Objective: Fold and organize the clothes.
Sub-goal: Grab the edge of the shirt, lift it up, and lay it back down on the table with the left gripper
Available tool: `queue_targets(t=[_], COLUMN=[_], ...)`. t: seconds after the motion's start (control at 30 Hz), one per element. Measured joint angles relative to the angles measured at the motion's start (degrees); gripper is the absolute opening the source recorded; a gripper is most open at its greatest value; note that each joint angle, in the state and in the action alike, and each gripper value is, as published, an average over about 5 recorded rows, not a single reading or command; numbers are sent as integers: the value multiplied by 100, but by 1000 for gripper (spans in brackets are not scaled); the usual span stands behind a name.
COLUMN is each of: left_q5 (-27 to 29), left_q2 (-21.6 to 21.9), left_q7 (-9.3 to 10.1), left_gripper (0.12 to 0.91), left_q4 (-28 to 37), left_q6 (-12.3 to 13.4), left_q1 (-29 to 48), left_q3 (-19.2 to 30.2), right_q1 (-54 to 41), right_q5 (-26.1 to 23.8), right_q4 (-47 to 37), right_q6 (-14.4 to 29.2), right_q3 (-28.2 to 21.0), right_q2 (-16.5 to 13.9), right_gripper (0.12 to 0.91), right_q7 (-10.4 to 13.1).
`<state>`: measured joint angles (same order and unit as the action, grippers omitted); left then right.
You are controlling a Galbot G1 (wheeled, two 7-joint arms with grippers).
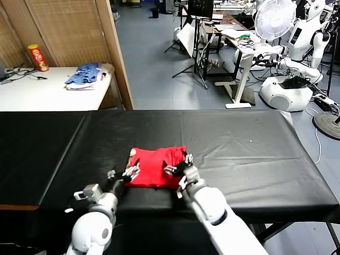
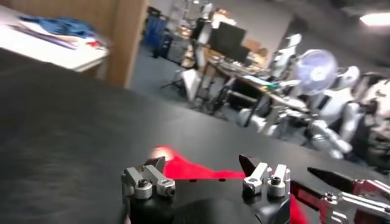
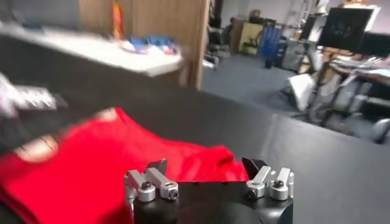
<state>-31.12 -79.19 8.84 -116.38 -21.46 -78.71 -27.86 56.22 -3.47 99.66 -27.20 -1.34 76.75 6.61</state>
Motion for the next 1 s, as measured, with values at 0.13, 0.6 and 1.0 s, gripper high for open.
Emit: queue_targets(t=[0.13,0.6,1.0], left_q5=[2,-500,-1950], left_q2=[11,-6,-57], left_q7=[-29,-175,-179], left_gripper=[798,798,794], left_q4=[78,534,838], left_q6=[13,42,-102], left_q1=[1,252,330], left_q3=[-126,-193,-371], right_q1=[42,319,887], right_q5=[-462,773,2013], right_q4=[-205,276,1300], right_q6=[114,560,572], right_q3=[-87,517,1523], right_q2=[98,107,-132], right_gripper=[798,798,798], right_q7=[83,327,252])
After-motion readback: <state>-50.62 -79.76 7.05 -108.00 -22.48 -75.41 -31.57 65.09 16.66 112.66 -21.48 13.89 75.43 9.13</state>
